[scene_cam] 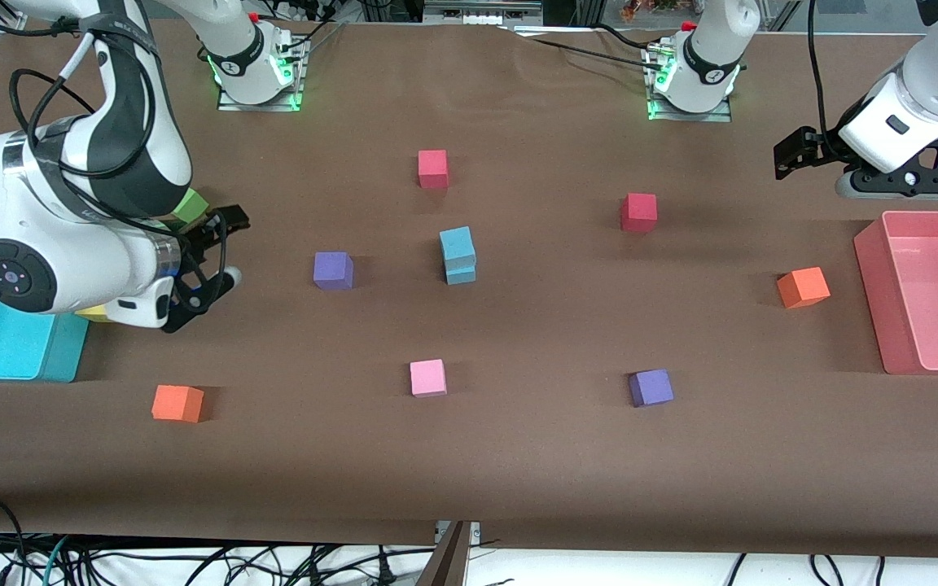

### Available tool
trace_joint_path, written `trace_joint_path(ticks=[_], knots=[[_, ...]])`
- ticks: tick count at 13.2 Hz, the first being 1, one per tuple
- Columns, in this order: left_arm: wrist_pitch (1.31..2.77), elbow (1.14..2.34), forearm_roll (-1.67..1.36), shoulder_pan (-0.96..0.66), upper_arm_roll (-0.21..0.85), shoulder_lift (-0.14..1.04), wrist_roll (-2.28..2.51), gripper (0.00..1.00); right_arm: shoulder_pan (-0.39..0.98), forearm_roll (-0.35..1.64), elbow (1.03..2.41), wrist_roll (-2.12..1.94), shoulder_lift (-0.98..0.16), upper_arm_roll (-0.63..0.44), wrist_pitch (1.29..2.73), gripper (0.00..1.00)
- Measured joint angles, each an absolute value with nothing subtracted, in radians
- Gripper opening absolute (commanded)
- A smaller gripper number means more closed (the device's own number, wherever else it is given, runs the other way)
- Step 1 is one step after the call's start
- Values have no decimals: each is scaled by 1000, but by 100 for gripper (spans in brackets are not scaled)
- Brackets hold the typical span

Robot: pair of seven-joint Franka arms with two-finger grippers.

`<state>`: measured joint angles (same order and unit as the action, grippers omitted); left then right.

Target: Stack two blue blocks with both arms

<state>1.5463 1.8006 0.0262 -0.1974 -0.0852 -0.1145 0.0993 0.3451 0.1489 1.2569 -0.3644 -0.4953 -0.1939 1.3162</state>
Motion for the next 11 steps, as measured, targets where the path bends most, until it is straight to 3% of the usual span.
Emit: trace_joint_path(ticks=[2, 6, 11], knots=[[1543, 1800, 26, -198, -83, -115, 99, 100, 348, 102, 1311, -317, -433, -197, 1410, 100], [1537, 1798, 26, -197, -88, -114, 99, 100, 231, -10, 1598, -331, -217, -125, 1637, 100], [1523, 1784, 26, -193, -91, -115, 99, 100, 75, -68, 1638, -177, -83, -50, 1672, 100]])
